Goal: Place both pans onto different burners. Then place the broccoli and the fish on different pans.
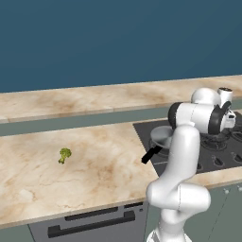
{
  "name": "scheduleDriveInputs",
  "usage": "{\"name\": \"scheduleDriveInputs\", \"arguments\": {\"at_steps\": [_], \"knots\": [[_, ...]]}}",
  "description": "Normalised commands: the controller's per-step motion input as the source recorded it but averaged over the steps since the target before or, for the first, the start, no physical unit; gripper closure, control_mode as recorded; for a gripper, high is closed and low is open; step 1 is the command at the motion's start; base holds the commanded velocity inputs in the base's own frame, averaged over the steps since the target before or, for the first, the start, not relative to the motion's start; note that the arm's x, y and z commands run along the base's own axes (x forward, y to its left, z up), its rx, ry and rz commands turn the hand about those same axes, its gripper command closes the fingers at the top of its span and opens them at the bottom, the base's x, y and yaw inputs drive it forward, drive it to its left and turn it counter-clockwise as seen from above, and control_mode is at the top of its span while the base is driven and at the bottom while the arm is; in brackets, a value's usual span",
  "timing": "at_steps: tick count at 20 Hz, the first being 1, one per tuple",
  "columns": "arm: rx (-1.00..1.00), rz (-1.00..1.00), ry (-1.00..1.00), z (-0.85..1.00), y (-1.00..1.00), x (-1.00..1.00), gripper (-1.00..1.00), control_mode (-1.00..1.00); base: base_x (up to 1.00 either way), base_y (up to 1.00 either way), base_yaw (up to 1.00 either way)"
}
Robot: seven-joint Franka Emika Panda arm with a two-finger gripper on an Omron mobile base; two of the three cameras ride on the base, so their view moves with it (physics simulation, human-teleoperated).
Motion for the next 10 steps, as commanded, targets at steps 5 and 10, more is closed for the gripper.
{"name": "scheduleDriveInputs", "arguments": {"at_steps": [5, 10], "knots": [[0.00, 0.00, 0.00, 0.00, 0.00, 0.00, -1.00, -1.00, 0.00, 0.00, 0.00], [0.00, 0.00, -0.01, 0.02, 0.00, -0.09, -1.00, -1.00, 0.00, 0.00, 0.00]]}}
